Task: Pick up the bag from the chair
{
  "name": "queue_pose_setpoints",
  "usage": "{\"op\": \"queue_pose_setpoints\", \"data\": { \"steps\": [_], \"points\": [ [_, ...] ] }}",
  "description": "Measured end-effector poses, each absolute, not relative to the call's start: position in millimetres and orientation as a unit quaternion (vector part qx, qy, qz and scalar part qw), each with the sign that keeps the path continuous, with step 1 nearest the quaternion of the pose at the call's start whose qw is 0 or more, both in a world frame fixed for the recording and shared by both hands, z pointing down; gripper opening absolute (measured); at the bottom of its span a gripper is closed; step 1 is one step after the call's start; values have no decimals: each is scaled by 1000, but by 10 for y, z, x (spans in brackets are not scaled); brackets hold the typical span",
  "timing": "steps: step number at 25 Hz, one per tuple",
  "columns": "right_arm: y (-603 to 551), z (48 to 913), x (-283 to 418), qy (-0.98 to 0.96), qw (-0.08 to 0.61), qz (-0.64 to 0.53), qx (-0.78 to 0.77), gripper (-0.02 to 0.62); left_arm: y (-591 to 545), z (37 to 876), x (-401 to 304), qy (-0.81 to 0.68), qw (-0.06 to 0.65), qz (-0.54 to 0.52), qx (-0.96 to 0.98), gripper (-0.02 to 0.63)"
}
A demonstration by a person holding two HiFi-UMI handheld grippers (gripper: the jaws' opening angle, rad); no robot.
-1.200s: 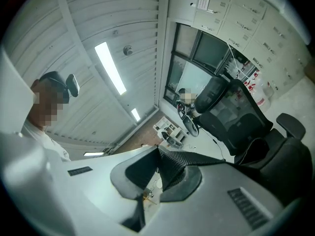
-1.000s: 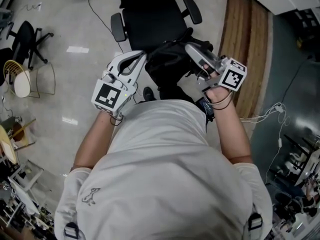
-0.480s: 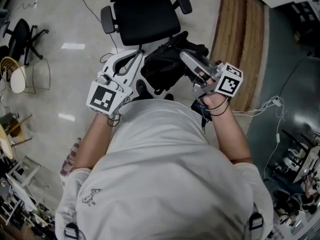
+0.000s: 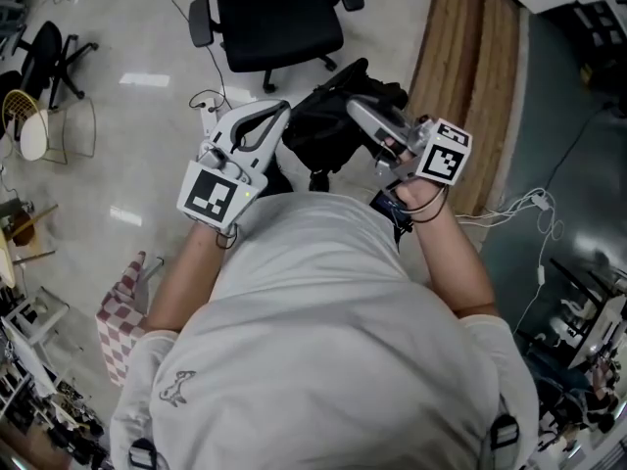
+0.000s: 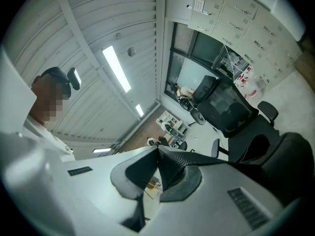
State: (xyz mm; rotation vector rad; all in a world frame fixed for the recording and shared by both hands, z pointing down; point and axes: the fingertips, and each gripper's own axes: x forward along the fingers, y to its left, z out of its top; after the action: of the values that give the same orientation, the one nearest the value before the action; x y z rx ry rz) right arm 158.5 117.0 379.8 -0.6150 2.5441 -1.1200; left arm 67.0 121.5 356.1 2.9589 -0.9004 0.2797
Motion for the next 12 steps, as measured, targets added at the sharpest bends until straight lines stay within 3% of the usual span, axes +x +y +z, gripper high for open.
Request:
{"op": "queue_pose_setpoints", "data": {
  "steps": [12],
  "points": [
    [1767, 3805, 2066, 880, 153, -377, -246, 32, 1679, 3518, 845, -332, 13, 65, 941, 8]
  ]
}}
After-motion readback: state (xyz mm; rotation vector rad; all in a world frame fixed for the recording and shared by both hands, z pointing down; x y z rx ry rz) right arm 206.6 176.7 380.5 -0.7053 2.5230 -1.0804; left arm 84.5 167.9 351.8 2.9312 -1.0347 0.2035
